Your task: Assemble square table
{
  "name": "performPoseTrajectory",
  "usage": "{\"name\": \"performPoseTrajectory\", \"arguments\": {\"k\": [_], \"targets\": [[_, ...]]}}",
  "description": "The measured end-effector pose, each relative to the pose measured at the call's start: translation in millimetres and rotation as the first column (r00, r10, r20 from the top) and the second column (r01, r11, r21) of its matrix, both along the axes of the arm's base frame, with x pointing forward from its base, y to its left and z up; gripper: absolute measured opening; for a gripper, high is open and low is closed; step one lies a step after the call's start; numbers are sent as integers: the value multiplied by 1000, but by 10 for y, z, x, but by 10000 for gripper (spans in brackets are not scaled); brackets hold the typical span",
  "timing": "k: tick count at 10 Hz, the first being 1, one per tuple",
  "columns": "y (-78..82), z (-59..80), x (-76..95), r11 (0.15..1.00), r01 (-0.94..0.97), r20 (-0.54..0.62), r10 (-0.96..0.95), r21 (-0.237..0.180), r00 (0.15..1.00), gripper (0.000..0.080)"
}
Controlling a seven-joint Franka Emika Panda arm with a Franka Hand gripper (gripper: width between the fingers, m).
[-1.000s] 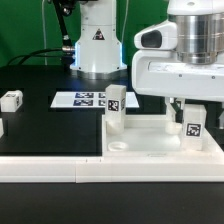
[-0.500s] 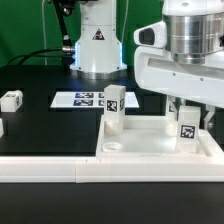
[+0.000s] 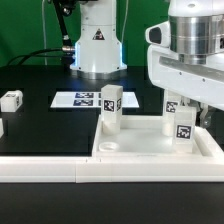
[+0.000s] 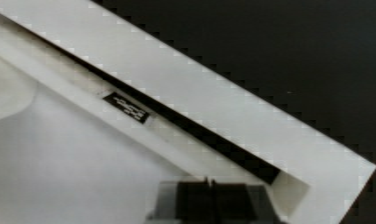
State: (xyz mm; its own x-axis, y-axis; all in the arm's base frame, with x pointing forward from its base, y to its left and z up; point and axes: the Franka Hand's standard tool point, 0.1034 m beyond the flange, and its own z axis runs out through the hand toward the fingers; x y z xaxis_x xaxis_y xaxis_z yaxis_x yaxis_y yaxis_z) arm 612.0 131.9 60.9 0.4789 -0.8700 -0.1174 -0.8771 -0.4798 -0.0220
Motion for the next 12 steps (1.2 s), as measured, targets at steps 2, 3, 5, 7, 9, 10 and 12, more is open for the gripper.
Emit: {"name": "performPoseTrajectory", "arguments": {"k": [2,3,5,7,9,10,12], "targets": [[0,0,0,1000,0,0,0,0,1000,2],[0,0,0,1000,0,0,0,0,1000,2],[0,0,0,1000,0,0,0,0,1000,115],[0,7,4,1000,0,1,0,0,1000,476],[-33,394,-17,998,16,39,-19,63,999,607],[-136,569,-73,997,8,57,-13,80,998,607],[-513,838,-109,996,-19,100,9,91,995,648]]}}
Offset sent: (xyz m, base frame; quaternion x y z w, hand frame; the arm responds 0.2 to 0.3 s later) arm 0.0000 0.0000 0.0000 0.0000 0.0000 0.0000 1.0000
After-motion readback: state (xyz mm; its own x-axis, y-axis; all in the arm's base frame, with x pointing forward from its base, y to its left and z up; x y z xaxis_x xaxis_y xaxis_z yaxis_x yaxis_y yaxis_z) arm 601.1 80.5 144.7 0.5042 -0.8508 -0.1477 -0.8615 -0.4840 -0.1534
